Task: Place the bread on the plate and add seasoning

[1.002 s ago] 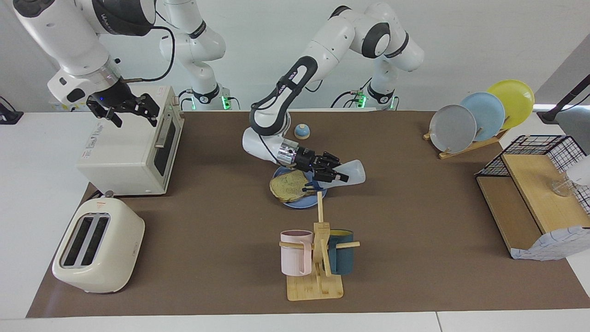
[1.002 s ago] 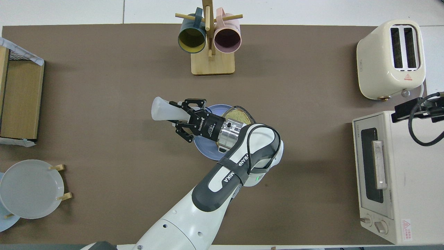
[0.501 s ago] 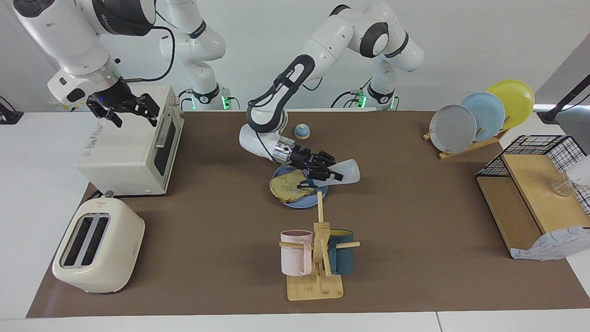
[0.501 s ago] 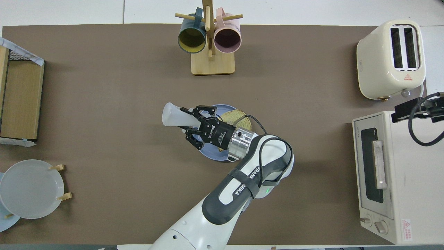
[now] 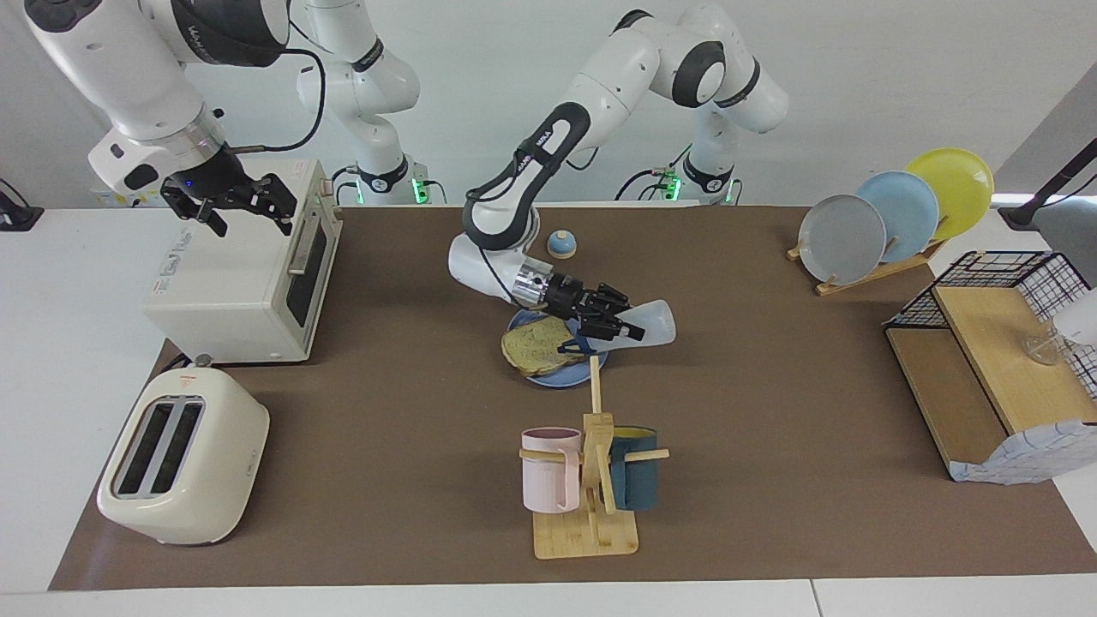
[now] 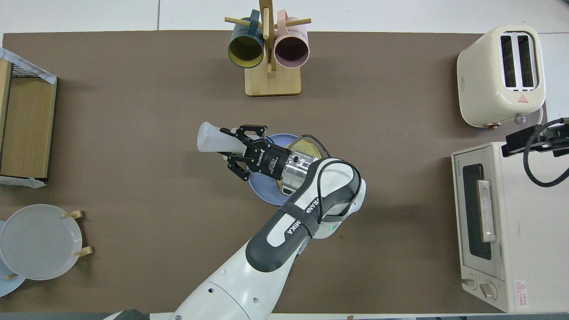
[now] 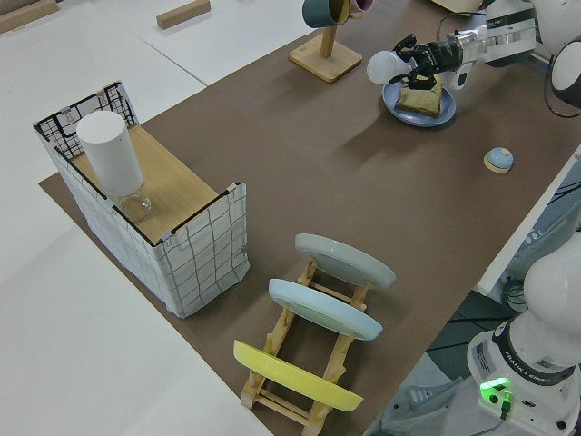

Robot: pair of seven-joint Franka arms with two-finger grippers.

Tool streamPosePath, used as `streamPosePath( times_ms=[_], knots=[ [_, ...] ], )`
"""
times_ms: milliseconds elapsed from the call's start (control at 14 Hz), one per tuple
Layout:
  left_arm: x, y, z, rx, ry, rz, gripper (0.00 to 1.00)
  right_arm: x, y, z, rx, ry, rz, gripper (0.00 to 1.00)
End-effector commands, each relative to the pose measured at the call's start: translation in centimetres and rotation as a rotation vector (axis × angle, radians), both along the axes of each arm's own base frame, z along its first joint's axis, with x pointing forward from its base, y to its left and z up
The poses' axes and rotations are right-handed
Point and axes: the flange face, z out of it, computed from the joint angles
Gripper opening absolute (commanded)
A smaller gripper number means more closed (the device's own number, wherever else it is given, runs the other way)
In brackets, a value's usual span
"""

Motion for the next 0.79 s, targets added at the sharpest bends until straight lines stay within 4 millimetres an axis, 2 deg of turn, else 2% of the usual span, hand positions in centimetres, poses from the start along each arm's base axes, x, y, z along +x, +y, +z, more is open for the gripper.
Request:
streamPosePath(
  times_ms=[0,143,286,358,501,716],
  knots=[
    [1.6,1.3,0.2,0.002,-0.005,0.004,0.0,-0.3,-0.4,0.2,-0.003,-0.006,0.009,1.0],
    [0.5,0.3,0.1,-0.004,0.004,-0.003,0.0,-0.3,-0.4,0.2,-0.003,-0.006,0.009,1.0],
    [-1.7,-1.7,0.1,-0.015,0.018,-0.018,0.0,-0.3,-0.4,0.2,-0.003,-0.006,0.009,1.0],
    [-2.3,-2.0,0.0,-0.025,0.03,-0.008,0.0,-0.3,-0.4,0.2,-0.003,-0.006,0.009,1.0],
    [-2.4,-1.9,-0.3,-0.046,0.055,0.012,0.0,-0.3,-0.4,0.2,-0.003,-0.006,0.009,1.0],
    [-0.3,-0.5,-0.6,-0.062,0.161,0.019,0.0,-0.3,-0.4,0.2,-0.003,-0.006,0.009,1.0]
  ],
)
